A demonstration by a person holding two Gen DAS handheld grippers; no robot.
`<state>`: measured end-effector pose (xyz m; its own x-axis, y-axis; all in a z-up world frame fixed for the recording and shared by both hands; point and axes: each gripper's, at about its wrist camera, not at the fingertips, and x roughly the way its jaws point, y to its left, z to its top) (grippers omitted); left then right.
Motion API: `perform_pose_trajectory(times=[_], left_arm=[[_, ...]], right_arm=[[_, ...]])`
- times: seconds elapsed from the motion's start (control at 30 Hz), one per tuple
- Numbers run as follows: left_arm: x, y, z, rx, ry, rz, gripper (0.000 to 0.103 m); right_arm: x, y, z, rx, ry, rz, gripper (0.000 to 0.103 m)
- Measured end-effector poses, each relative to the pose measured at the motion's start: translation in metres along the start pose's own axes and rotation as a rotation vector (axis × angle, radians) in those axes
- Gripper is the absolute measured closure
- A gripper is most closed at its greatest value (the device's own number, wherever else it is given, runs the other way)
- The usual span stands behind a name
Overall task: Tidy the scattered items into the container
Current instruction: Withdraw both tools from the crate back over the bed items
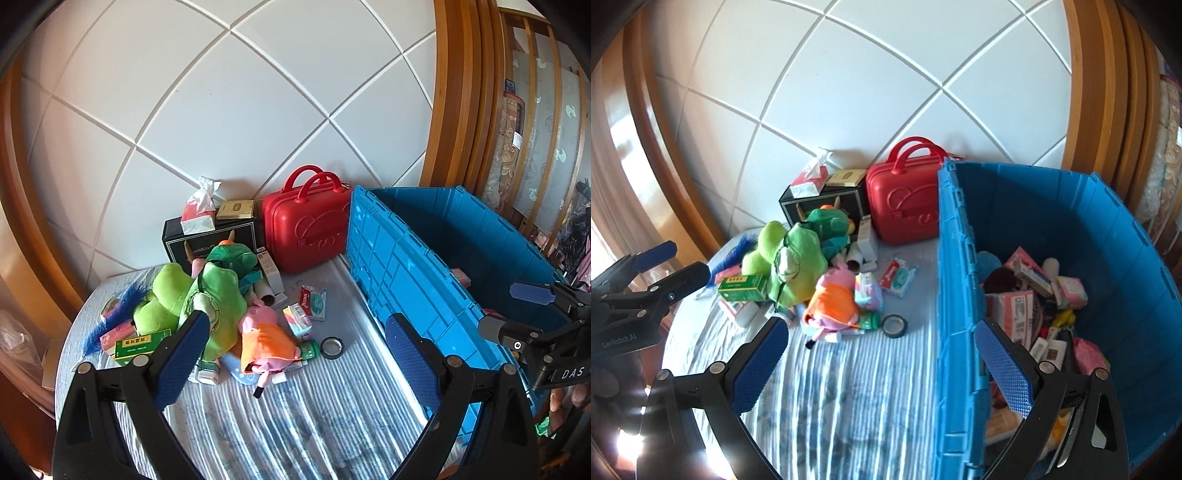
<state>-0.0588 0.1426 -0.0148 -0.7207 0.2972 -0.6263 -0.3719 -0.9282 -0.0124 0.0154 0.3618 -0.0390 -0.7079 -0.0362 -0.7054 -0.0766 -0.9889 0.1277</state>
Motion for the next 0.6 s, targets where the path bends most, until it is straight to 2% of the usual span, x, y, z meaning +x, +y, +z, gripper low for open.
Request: perform_pose_trajectory(times=[0.23,0.6], left_arm=[[0.002,0.063,-0.024,-0.045,0.038,0.040,0.005],[0.024,0.156,-0.074,-0.127,0.136,0.144,0.005]], right_arm=[[0.022,0.049,-0.004,-0.021,0.032,0.010,0.000],[0.076,0.098,-0.017,-0.051,0.102,0.028,0.000]])
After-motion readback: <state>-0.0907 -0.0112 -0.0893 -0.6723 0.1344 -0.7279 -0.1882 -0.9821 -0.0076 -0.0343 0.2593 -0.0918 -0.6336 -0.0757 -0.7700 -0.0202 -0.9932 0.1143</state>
